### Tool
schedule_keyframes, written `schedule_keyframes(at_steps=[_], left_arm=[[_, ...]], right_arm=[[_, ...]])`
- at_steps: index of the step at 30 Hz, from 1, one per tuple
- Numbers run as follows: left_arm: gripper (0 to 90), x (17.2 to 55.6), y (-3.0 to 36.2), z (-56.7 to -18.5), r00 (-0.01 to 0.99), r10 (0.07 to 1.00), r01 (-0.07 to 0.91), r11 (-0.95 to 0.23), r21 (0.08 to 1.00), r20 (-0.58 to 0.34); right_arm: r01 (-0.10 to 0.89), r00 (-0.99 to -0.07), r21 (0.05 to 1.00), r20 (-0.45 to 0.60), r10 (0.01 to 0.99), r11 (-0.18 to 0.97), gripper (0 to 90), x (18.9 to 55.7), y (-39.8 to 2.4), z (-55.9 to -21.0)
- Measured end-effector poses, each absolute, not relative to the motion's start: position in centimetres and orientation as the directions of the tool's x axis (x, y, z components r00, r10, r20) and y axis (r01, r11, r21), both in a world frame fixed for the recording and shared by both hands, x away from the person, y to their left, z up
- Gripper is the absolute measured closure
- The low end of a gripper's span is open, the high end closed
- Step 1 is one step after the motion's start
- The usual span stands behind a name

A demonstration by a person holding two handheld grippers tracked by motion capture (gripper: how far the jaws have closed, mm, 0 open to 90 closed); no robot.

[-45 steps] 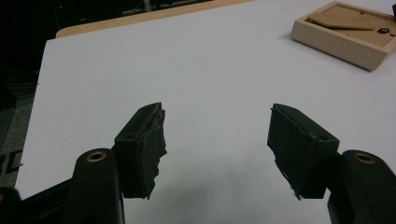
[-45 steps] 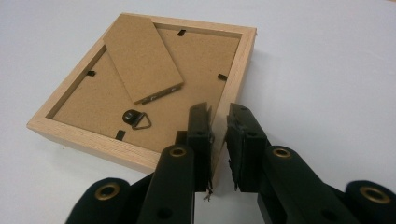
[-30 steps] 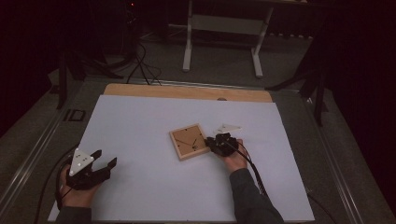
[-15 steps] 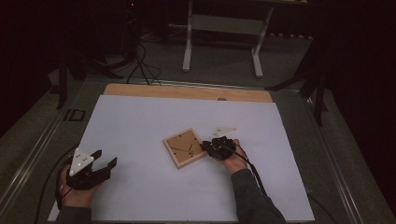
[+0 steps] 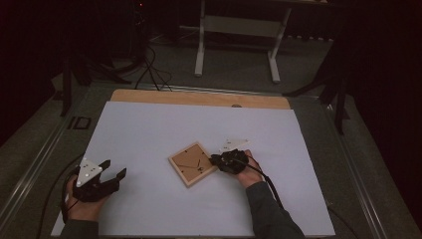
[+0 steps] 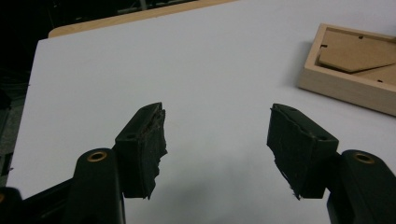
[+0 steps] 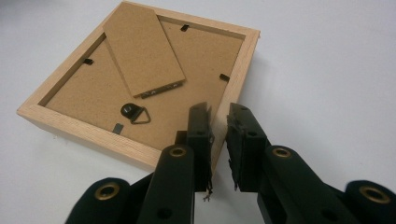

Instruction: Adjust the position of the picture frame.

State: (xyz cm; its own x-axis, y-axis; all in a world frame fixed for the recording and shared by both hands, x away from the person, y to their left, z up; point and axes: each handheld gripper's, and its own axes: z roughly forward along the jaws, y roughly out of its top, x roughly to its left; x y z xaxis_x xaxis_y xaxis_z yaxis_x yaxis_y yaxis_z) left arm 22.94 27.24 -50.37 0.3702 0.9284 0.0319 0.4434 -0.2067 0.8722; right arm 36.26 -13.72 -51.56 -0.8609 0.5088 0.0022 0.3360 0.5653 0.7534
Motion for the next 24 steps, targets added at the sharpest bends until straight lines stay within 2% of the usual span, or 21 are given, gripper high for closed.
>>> schedule_keyframes(at_steps=[13, 24], left_arm=[[40.9, 23.5, 26.1, -50.6, 0.414, 0.910, 0.448, -0.241, 0.861, 0.039], [45.2, 24.4, 25.3, -50.9, 0.449, 0.894, 0.457, -0.214, 0.863, -0.016]], right_arm=[[0.302, -0.886, 0.761, 0.002, 0.464, 0.573, 79.6, 35.5, -12.4, -51.7], [0.256, -0.914, 0.754, -0.015, 0.405, 0.605, 79.6, 34.7, -10.4, -51.6]])
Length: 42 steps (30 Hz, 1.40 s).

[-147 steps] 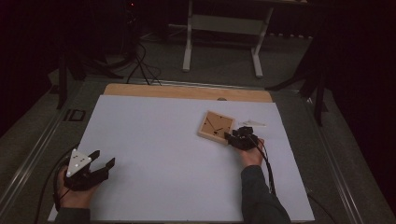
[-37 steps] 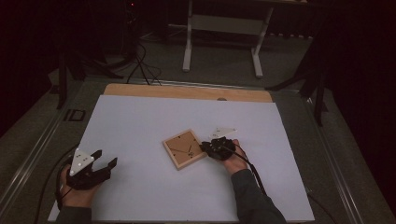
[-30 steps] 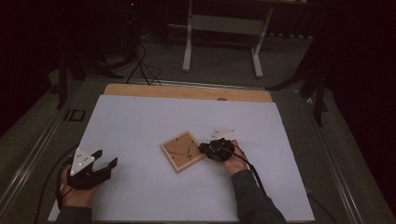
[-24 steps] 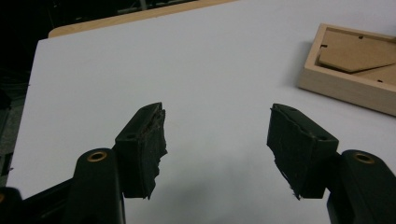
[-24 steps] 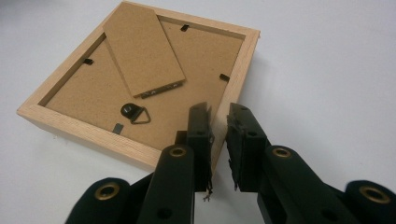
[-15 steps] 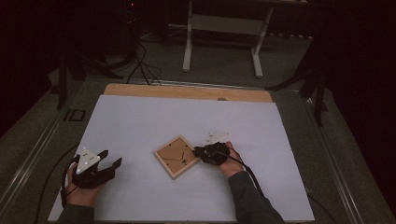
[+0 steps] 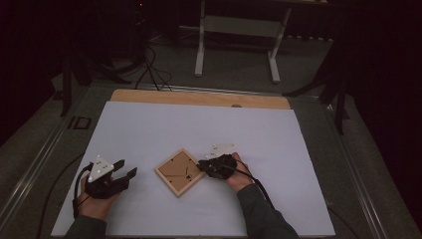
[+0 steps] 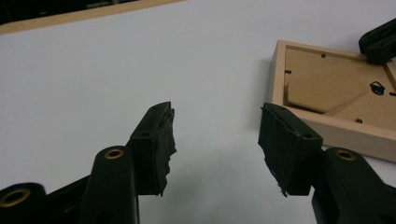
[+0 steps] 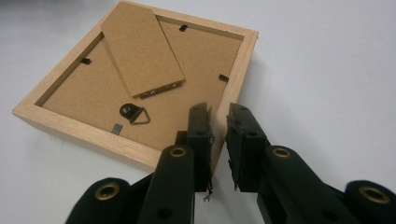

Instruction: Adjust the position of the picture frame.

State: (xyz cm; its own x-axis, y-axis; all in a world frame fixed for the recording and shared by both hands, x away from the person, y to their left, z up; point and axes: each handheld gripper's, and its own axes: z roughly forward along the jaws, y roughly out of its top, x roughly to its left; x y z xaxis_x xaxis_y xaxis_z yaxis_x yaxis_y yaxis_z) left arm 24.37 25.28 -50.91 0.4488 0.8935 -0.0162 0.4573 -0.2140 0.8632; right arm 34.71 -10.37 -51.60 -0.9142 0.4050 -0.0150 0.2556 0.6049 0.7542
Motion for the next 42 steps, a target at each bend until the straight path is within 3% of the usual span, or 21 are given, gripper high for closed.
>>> schedule_keyframes(at_steps=[14, 21, 28, 32, 42], left_arm=[[57.3, 25.8, 24.0, -51.7, 0.492, 0.869, 0.451, -0.196, 0.871, -0.059], [66.0, 26.6, 22.6, -52.2, 0.518, 0.855, 0.450, -0.245, 0.858, -0.028], [77.5, 27.4, 20.9, -52.8, 0.550, 0.835, 0.462, -0.300, 0.835, -0.004], [84.3, 27.6, 20.5, -52.9, 0.558, 0.830, 0.474, -0.303, 0.827, -0.016], [88.8, 27.8, 20.5, -53.2, 0.541, 0.841, 0.499, -0.317, 0.806, -0.004]], right_arm=[[0.273, -0.896, 0.778, -0.008, 0.444, 0.566, 71.5, 33.2, -10.7, -50.3], [0.279, -0.887, 0.776, -0.017, 0.461, 0.566, 71.0, 31.7, -10.9, -50.6], [0.277, -0.896, 0.782, 0.000, 0.444, 0.559, 88.8, 30.5, -11.3, -51.3], [0.281, -0.901, 0.763, 0.003, 0.433, 0.581, 89.7, 30.0, -11.2, -51.7], [0.281, -0.912, 0.736, 0.003, 0.411, 0.616, 89.7, 29.4, -10.7, -52.8]])
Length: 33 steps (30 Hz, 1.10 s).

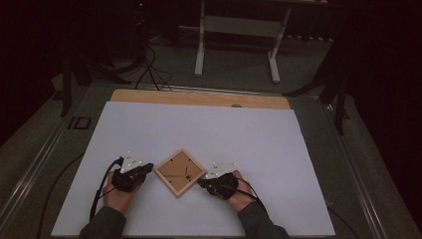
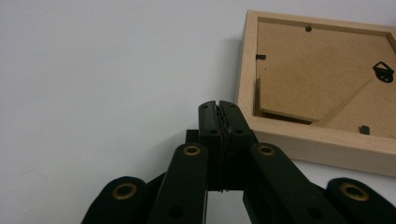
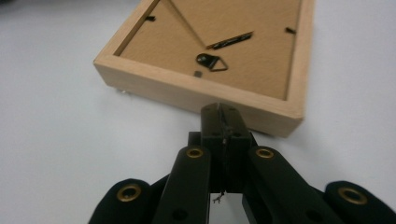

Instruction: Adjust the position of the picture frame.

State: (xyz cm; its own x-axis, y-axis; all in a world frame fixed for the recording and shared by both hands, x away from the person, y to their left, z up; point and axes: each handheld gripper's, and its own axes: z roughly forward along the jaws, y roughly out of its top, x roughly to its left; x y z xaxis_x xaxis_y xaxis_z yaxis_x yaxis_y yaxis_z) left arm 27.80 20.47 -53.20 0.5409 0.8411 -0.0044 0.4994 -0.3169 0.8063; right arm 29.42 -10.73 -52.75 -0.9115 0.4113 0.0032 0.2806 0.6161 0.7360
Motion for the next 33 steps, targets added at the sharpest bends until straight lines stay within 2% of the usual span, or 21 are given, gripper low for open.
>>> schedule_keyframes(at_steps=[9, 19, 22, 26, 33], left_arm=[[89.4, 27.9, 20.3, -53.4, 0.550, 0.835, 0.507, -0.327, 0.797, -0.007], [89.6, 27.5, 19.9, -53.0, 0.594, 0.804, 0.486, -0.313, 0.816, -0.045], [89.5, 27.2, 18.7, -53.0, 0.622, 0.783, 0.457, -0.368, 0.810, 0.004], [89.5, 27.2, 18.4, -52.8, 0.617, 0.786, 0.448, -0.377, 0.811, 0.025], [89.5, 27.9, 19.4, -53.2, 0.552, 0.833, 0.483, -0.355, 0.800, 0.036]], right_arm=[[0.261, -0.929, 0.715, 0.004, 0.370, 0.648, 89.7, 28.8, -9.5, -53.2], [0.292, -0.912, 0.711, 0.007, 0.409, 0.639, 89.7, 29.1, -9.7, -53.2], [0.306, -0.905, 0.712, 0.012, 0.425, 0.632, 89.7, 29.4, -9.8, -53.2], [0.309, -0.902, 0.709, 0.008, 0.431, 0.634, 89.7, 29.4, -9.8, -53.3], [0.301, -0.907, 0.711, 0.008, 0.422, 0.635, 89.7, 29.2, -9.7, -53.2]])
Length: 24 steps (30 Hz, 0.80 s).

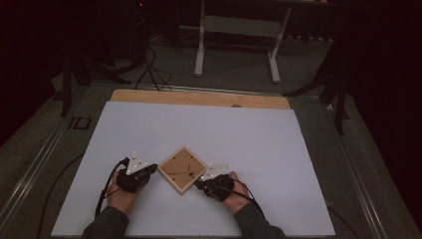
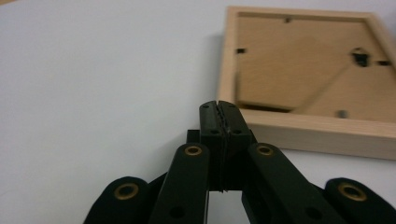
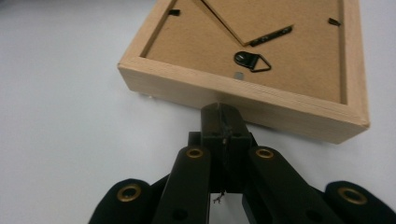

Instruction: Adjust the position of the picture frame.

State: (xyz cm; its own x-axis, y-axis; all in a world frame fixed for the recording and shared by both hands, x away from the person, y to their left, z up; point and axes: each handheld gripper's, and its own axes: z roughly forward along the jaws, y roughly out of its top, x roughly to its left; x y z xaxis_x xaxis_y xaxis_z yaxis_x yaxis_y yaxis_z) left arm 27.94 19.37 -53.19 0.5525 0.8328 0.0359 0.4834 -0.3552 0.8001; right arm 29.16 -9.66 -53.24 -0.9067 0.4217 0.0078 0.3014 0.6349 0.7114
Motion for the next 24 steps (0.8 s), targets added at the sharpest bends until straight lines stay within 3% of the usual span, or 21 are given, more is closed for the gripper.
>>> schedule_keyframes(at_steps=[16, 24], left_arm=[[89.7, 28.6, 19.3, -53.7, 0.556, 0.831, 0.503, -0.347, 0.792, 0.011], [89.8, 28.3, 18.4, -53.7, 0.586, 0.810, 0.492, -0.363, 0.791, 0.006]], right_arm=[[0.285, -0.916, 0.708, 0.001, 0.402, 0.646, 89.7, 28.7, -9.1, -53.2], [0.361, -0.865, 0.703, 0.007, 0.502, 0.613, 89.8, 29.6, -10.5, -53.1]])
